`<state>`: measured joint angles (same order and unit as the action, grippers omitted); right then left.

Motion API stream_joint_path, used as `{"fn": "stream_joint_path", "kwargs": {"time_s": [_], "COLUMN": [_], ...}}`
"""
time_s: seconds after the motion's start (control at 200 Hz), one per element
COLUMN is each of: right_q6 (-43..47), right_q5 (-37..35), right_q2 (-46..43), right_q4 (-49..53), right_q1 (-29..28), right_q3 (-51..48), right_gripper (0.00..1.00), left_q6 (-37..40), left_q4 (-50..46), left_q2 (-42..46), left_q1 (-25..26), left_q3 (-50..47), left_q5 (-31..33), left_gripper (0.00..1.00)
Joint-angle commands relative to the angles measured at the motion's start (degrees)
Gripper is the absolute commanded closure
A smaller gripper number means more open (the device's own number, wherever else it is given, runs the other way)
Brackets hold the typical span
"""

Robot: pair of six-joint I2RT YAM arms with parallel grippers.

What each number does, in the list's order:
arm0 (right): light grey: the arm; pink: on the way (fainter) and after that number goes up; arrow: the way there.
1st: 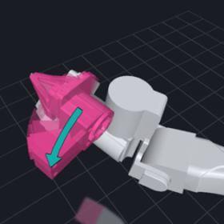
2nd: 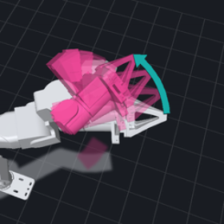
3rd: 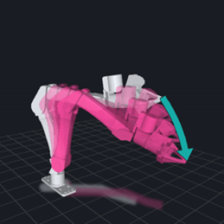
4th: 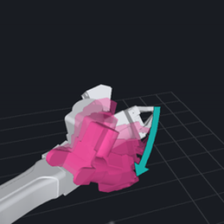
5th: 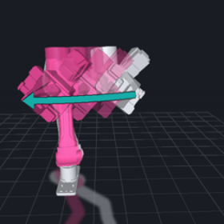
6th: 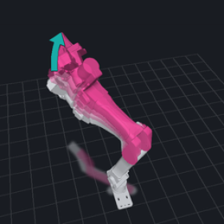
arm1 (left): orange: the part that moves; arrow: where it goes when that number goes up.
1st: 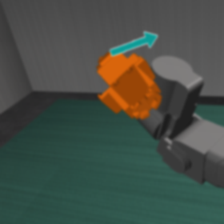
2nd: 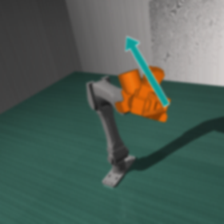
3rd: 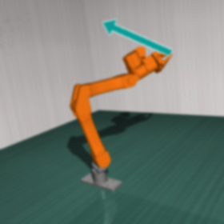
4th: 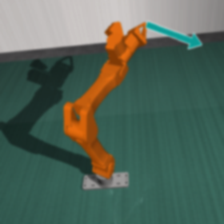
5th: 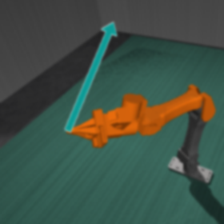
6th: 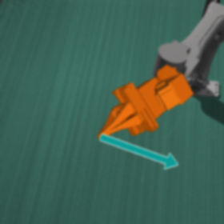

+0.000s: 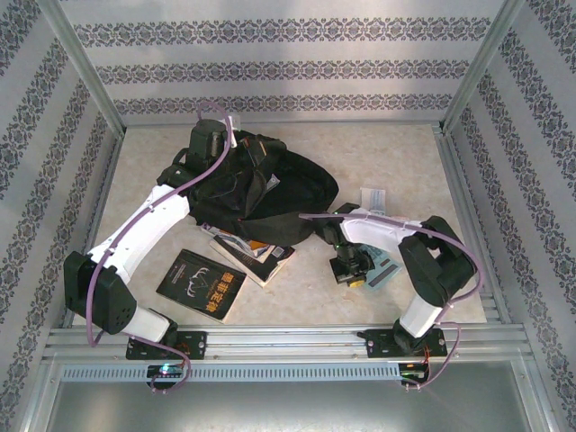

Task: Pack the student bag
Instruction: Rotate the calculator at the bottom-right of the table, then pick up the calculator from the bottom-right of the table.

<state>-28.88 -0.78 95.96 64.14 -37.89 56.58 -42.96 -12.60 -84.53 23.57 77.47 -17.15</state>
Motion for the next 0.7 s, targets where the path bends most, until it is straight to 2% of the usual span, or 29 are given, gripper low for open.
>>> {"fn": "stream_joint_path", "kwargs": {"time_s": [0.0,0.085,0.215,0.295,0.4,0.47,0.694], "right_q6": [-1.05,-5.22,-14.10,-18.11,-22.38,-25.74,-29.91], "right_q5": [7.07,9.92,13.88,13.13,12.03,14.05,13.16], "right_q2": [-9.82,-16.73,-26.53,-30.08,-34.57,-37.27,-41.09], "right_q4": [-3.09,-4.90,-8.31,-8.60,-7.68,-8.68,-9.21], "right_q1": [1.10,4.42,15.40,20.52,27.74,32.59,34.45], "right_q3": [0.36,-1.80,-8.59,-11.31,-14.65,-17.86,-21.51], "right_gripper": [0.83,0.74,0.64,0.61,0.51,0.47,0.45], "left_q6": [-0.45,-0.37,-0.69,-0.82,-0.91,-1.08,-1.18], "left_q4": [3.13,3.17,3.63,3.72,3.63,3.64,3.38], "left_q2": [0.05,0.03,-0.16,-0.28,-0.37,-0.54,-0.34], "left_q1": [0.27,0.27,0.25,0.25,0.25,0.29,0.33], "left_q3": [1.72,1.60,1.43,1.57,1.71,1.65,1.40], "left_q5": [-0.34,-0.21,-0.26,-0.45,-0.61,-0.71,-1.00], "left_gripper": [1.00,1.00,1.00,1.00,1.00,1.00,1.00]}}
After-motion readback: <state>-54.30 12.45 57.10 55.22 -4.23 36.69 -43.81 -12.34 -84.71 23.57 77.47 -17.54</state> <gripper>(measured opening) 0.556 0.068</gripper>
